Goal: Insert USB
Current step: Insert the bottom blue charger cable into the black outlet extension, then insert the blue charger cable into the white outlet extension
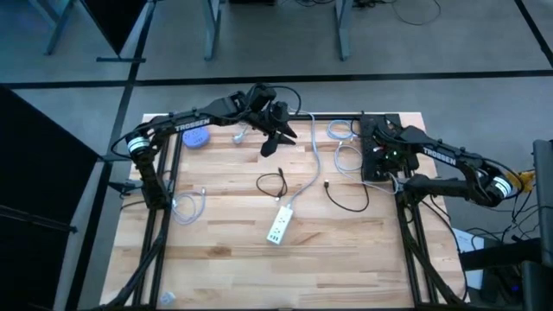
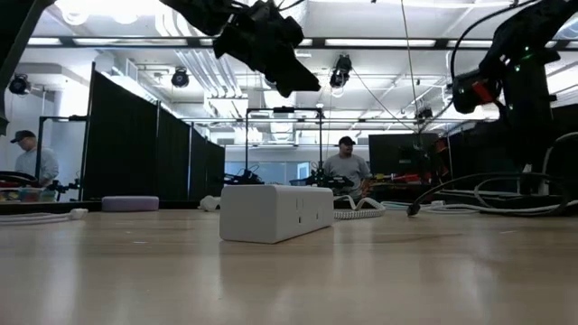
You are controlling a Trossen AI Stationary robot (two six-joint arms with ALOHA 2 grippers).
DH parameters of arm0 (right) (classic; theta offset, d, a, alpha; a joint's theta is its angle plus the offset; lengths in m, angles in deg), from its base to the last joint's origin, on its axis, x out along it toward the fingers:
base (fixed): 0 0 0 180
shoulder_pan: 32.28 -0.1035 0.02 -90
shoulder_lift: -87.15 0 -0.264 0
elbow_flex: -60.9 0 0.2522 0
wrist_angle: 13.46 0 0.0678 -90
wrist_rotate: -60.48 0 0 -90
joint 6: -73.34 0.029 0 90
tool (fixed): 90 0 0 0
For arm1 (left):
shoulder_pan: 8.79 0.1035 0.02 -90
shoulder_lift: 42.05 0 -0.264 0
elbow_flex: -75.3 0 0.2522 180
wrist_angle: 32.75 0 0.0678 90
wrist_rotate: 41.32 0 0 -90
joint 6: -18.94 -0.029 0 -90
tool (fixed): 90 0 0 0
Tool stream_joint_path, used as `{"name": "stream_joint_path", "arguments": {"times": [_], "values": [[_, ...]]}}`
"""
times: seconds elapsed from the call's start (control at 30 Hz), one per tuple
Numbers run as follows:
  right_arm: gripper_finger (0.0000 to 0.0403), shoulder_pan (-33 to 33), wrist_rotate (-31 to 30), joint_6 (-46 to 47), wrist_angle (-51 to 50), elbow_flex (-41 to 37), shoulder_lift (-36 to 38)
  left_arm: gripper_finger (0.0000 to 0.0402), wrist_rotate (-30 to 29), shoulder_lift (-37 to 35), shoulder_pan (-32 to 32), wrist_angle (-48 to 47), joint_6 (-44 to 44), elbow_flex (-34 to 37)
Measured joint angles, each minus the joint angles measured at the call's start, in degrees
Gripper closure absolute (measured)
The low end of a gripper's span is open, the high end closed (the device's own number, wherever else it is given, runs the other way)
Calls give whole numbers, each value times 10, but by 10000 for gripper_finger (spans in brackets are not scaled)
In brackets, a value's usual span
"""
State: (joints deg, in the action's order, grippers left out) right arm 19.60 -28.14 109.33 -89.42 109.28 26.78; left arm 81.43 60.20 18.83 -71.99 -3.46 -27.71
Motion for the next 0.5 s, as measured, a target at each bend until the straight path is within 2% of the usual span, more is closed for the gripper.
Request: {"name": "stream_joint_path", "arguments": {"times": [0.23,0.4,0.5], "values": [[250,0,2,-8,-3,64,17,299,-31,-52,0,-25,-13,2],[235,-3,9,-41,23,112,17,299,-71,-87,0,-33,-10,21],[235,-3,43,-81,78,128,10,299,-98,-106,0,-70,-3,25]]}}
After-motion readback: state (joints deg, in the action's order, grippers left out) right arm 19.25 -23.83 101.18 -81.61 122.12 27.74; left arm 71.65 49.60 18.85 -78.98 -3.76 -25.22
